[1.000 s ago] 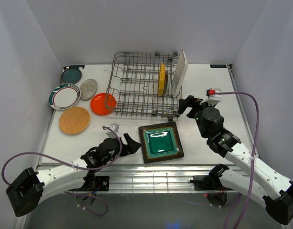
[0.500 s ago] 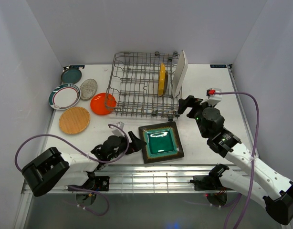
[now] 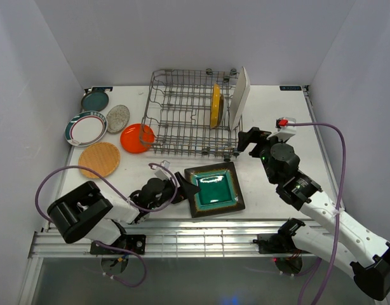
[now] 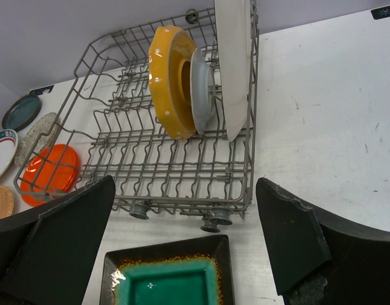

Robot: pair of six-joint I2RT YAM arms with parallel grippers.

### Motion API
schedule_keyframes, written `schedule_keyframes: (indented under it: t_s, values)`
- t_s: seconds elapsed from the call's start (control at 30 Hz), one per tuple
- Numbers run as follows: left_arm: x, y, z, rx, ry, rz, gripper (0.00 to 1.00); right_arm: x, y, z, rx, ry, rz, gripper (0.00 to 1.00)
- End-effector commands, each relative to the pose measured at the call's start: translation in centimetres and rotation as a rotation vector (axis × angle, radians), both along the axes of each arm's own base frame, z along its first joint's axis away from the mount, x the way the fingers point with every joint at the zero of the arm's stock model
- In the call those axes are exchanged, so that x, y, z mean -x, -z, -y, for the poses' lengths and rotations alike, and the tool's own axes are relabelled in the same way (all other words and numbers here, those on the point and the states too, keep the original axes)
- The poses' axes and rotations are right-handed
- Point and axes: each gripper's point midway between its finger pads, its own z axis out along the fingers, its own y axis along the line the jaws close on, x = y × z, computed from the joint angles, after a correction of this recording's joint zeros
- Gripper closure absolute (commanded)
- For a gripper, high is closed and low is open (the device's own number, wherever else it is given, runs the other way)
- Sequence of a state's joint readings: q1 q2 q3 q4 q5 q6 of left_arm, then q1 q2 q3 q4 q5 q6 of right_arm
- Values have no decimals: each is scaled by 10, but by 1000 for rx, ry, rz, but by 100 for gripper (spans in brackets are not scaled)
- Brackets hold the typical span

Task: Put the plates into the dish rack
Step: Pick up the plate from the corner of the board.

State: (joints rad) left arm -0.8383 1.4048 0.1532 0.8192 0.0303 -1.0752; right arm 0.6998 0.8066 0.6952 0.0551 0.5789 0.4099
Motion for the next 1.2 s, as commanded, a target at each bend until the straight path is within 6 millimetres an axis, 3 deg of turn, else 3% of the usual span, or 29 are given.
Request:
schedule_keyframes:
  t_s: [0.0,0.17,0.33,0.53,0.67,0.7,0.8,0.9,1.0,1.17]
  values:
    - [4,11,0,-8,7,-53,9,-1,-21,2,-36,10,53,3]
    - [4,16,6,-1,18,-73,11,-2,-20,1,-34,5,49,3]
    - [3,22,4,0,3,-84,20,-1,-21,1,-37,4,52,3]
    - [2,29,6,-13,10,-99,38,-2,-21,0,-36,-1,51,3]
    - [3,29,7,-7,18,-95,58,-1,-22,0,-38,-2,53,3]
    - [3,29,7,-5,15,-92,68,-1,-22,0,-38,-2,53,3]
    - [5,29,5,-4,15,-91,80,-1,-22,0,-38,-5,53,3]
    - [5,29,5,-3,18,-93,83,-1,-22,0,-38,-5,53,3]
    - [6,28,5,3,24,-95,100,-1,-21,0,-37,-5,52,3]
    - [10,21,8,30,53,-87,100,-2,-21,-1,-35,-7,51,3]
